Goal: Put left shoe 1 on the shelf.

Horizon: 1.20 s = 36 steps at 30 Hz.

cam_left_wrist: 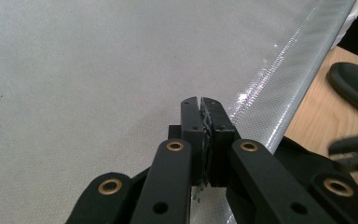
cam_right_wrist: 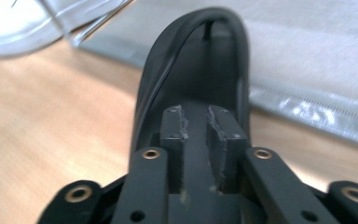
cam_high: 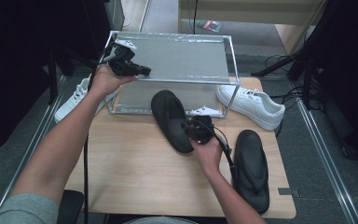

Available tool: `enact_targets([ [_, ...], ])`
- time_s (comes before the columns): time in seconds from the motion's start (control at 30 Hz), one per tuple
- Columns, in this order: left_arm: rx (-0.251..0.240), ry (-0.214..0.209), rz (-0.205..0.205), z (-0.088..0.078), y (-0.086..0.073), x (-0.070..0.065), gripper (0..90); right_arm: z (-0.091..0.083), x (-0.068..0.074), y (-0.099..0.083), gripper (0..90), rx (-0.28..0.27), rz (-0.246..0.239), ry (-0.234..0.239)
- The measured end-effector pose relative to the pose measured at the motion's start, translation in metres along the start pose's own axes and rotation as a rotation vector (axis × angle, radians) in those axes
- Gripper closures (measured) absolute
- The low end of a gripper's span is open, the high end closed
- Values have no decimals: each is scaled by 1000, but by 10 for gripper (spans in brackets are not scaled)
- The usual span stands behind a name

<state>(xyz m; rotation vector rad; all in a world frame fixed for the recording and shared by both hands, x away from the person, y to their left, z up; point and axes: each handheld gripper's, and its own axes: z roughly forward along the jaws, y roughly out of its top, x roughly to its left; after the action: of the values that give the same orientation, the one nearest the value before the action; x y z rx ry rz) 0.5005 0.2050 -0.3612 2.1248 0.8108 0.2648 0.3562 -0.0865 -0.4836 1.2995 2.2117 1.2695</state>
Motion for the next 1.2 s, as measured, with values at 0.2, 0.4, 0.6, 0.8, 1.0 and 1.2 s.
enact_targets([
  [0.2, 2, -7, -3, 0, 0, 1, 895, -16, 6, -29, 900, 15, -27, 32],
  [0.4, 0, -11, -8, 0, 0, 2, 897, -26, 9, -53, 900, 53, -36, 30],
  [0.6, 0, -10, -10, 0, 0, 2, 897, -32, 7, -70, 900, 93, -38, -3],
  [0.8, 0, -13, -13, 0, 0, 2, 897, -28, 5, -78, 900, 119, -34, 12],
  [1.0, 4, -13, -23, 0, 0, 2, 895, -21, 2, -77, 900, 132, -49, -11],
  [1.2, 3, -13, -24, 0, 0, 2, 895, -14, 3, -72, 900, 133, -55, -8],
])
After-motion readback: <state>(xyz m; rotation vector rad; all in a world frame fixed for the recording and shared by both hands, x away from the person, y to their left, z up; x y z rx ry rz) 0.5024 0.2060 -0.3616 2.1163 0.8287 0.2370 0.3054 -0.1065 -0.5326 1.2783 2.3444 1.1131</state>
